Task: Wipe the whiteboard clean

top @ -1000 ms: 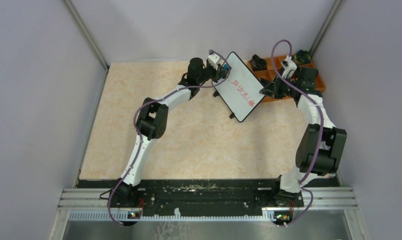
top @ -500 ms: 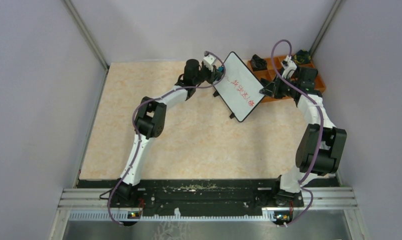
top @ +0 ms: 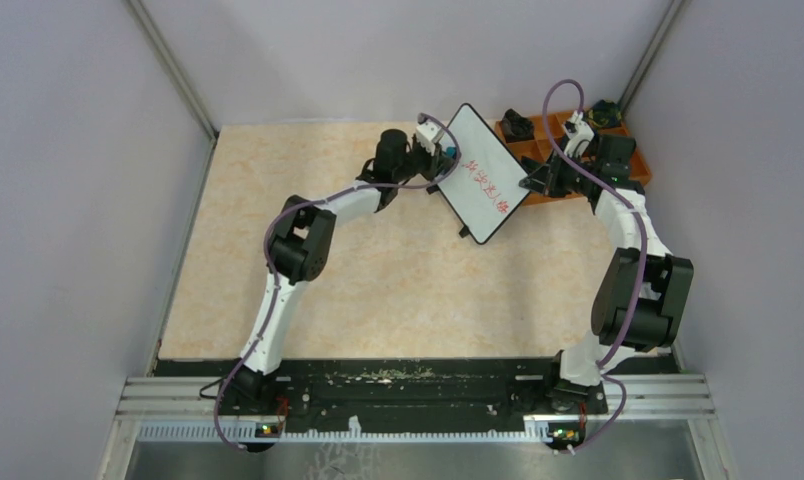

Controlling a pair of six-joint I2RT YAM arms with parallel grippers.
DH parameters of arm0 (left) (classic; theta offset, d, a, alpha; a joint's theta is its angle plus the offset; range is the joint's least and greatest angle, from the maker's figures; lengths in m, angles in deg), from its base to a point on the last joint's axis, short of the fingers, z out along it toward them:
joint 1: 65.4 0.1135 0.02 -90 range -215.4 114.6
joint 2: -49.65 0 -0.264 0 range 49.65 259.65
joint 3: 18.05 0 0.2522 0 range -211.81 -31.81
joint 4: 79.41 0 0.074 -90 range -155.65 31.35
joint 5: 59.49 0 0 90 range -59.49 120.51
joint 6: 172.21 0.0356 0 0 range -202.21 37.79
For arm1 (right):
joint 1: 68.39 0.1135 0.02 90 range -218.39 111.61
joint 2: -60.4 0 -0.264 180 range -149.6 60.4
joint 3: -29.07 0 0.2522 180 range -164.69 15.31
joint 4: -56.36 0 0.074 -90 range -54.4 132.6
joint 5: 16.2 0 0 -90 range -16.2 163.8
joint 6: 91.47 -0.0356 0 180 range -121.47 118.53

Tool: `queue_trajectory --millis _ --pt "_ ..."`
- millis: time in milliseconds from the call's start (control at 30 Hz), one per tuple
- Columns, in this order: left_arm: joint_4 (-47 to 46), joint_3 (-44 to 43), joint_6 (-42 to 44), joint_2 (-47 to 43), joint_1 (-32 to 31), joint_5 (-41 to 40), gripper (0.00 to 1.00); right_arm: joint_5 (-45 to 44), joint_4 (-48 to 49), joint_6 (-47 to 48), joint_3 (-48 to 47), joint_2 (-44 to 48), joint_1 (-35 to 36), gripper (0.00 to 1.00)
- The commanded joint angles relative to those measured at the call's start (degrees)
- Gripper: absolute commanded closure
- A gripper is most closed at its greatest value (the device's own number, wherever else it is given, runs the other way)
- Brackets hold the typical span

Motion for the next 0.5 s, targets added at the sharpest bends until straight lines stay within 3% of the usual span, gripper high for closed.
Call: queue_trajectory --millis 0,467 --pt "-1.78 3.25 -3.65 -2.76 -5.67 5.44 0.97 3.12 -0.67 2.59 0.94 -0.69 1.9 1.0" --pt "-4.96 3.5 -10.79 -2.22 -12.66 9.61 0.97 3.43 -0.57 2.55 0.61 -0.68 2.28 1.0"
